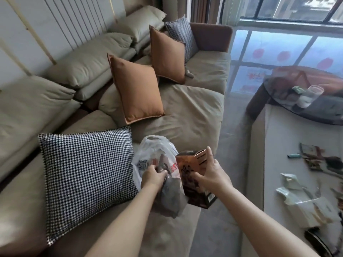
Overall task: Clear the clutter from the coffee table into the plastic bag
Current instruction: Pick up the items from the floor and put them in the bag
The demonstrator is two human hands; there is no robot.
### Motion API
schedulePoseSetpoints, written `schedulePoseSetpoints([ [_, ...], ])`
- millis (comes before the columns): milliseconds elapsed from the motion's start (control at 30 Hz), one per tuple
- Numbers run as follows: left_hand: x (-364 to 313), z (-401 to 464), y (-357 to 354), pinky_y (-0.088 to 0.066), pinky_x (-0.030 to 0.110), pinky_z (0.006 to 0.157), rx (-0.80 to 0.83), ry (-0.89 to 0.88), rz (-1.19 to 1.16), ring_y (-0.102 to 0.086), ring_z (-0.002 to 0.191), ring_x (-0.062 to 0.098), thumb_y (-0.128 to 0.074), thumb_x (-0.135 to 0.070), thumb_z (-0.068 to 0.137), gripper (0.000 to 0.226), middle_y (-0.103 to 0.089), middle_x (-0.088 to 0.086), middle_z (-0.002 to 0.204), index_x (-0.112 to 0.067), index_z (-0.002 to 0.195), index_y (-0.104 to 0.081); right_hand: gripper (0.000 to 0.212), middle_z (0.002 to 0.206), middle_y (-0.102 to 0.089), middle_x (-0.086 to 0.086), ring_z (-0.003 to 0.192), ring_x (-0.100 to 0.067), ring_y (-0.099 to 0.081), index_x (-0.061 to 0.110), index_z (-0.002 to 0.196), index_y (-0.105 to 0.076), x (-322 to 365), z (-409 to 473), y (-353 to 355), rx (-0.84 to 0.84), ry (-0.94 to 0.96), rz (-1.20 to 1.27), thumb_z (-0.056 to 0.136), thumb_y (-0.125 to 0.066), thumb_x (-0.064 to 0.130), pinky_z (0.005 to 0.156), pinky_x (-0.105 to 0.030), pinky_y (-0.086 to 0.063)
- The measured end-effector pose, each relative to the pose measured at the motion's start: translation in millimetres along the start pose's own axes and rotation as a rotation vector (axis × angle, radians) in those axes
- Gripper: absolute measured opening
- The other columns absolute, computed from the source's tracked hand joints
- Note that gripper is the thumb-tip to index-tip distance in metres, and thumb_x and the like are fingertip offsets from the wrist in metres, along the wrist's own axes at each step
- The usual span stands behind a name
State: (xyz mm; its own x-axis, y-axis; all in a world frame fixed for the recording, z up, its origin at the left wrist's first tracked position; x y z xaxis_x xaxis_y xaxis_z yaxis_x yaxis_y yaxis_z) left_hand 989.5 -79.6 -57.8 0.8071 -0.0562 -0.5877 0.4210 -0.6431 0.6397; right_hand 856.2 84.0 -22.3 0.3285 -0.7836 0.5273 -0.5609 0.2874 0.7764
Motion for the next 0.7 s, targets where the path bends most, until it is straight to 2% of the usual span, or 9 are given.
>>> schedulePoseSetpoints([
  [233, -2, 53, 17, -0.045, 0.029, 0.090, -0.028, 0.031, -0.033, -0.060, 0.111, 0.027, -0.067, -0.029, 0.083, 0.044, -0.066, 0.009, 0.120, -0.011, 0.123, -0.059, 0.101, 0.127, -0.043, -0.001, 0.110, -0.024, -0.057, 0.050, 0.144, 0.014, 32, 47, -20, 0.008, 0.103, 0.069, 0.079, -0.062, 0.049, 0.081, -0.037, -0.052],
  [433, -6, 103, 15, -0.046, 0.030, 0.092, -0.074, 0.054, -0.049, -0.061, 0.108, 0.026, -0.070, -0.025, 0.084, 0.039, -0.067, 0.008, 0.117, -0.013, 0.120, -0.060, 0.097, 0.133, -0.040, -0.003, 0.116, -0.025, -0.054, 0.046, 0.147, 0.006, 45, 111, -37, 0.067, 0.169, 0.063, 0.079, -0.063, 0.044, 0.082, -0.035, -0.050],
  [700, -5, 158, 2, -0.042, 0.027, 0.084, -0.176, 0.073, -0.051, -0.060, 0.103, 0.026, -0.073, -0.017, 0.081, 0.034, -0.066, 0.007, 0.111, -0.011, 0.112, -0.058, 0.090, 0.133, -0.040, -0.004, 0.114, -0.027, -0.055, 0.042, 0.147, -0.005, 45, 177, -74, 0.101, 0.146, 0.175, 0.079, -0.064, 0.038, 0.084, -0.036, -0.048],
])
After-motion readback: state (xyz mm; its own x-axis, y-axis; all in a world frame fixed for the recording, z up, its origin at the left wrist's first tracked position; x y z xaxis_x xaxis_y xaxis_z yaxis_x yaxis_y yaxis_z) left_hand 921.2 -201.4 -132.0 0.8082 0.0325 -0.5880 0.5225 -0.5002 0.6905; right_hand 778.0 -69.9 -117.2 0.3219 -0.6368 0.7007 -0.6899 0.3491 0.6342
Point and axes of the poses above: each hand's wrist, its own z-axis towards the middle knuckle, its own y-axis out of the back of the hand, x = y × z, the point moved 4 cm from there along z, towards the middle knuckle
